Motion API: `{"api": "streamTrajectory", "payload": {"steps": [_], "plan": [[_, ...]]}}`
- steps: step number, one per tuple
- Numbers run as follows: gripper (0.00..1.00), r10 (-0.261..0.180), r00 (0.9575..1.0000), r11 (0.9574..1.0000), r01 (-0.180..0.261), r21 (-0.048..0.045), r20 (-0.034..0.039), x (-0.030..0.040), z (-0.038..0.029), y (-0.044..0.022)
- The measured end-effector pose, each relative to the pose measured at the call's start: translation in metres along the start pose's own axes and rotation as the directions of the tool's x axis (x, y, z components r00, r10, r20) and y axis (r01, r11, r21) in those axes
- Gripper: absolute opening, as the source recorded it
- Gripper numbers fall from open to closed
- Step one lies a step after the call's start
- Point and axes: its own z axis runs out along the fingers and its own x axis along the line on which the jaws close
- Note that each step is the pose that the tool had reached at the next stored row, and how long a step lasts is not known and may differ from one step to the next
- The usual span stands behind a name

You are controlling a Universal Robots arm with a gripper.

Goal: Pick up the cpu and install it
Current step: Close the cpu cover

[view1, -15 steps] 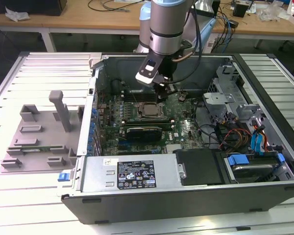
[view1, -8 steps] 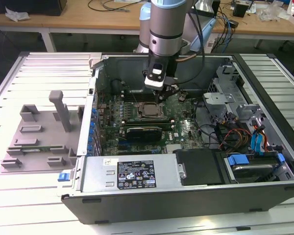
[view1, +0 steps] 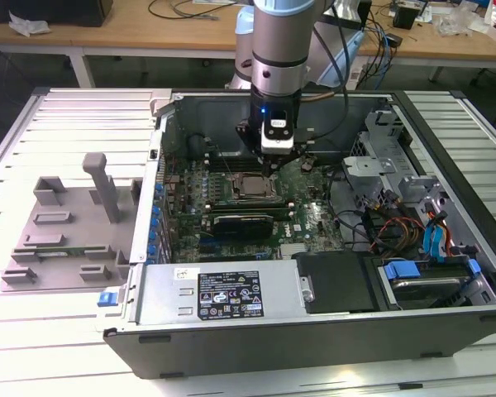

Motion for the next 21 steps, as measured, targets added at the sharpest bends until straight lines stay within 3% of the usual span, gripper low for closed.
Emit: {"api": "streamTrajectory", "payload": {"steps": [1, 3, 4, 5, 7, 9, 11, 13, 14, 15, 16, 18, 20, 21], "plan": [[0.11, -0.047, 0.9989, 0.9989, 0.047, 0.0009, 0.0015, 0.0000, 0.0003, 0.0000], [0.11, -0.087, 0.9962, 0.9962, 0.087, 0.0015, 0.0025, 0.0000, 0.0006, 0.0000], [0.11, -0.125, 0.9921, 0.9921, 0.125, 0.0016, 0.0033, 0.0000, 0.0010, 0.0000], [0.11, -0.177, 0.9841, 0.9841, 0.177, 0.0015, 0.0043, 0.0001, 0.0015, 0.0000], [0.11, -0.277, 0.9610, 0.9610, 0.277, 0.0012, 0.0060, 0.0001, 0.0023, 0.0000], [0.11, -0.313, 0.9497, 0.9497, 0.313, 0.0012, 0.0067, 0.0001, 0.0027, 0.0000], [0.11, -0.375, 0.9272, 0.9272, 0.375, 0.0012, 0.0078, 0.0001, 0.0032, 0.0000], [0.11, -0.445, 0.8957, 0.8957, 0.445, 0.0032, 0.0094, 0.0001, 0.0037, 0.0000], [0.11, -0.471, 0.8822, 0.8822, 0.471, 0.0049, 0.0101, 0.0002, 0.0038, 0.0000], [0.11, -0.489, 0.8724, 0.8725, 0.489, 0.0064, 0.0105, 0.0002, 0.0039, 0.0000], [0.11, -0.511, 0.8596, 0.8597, 0.511, 0.0082, 0.0111, 0.0002, 0.0040, 0.0000], [0.11, -0.568, 0.8226, 0.8227, 0.568, 0.0143, 0.0123, 0.0002, 0.0044, 0.0000], [0.11, -0.598, 0.8016, 0.8017, 0.597, 0.0183, 0.0127, 0.0002, 0.0045, -0.0001], [0.11, -0.621, 0.7834, 0.7834, 0.621, 0.0227, 0.0129, 0.0003, 0.0047, -0.0001]]}}
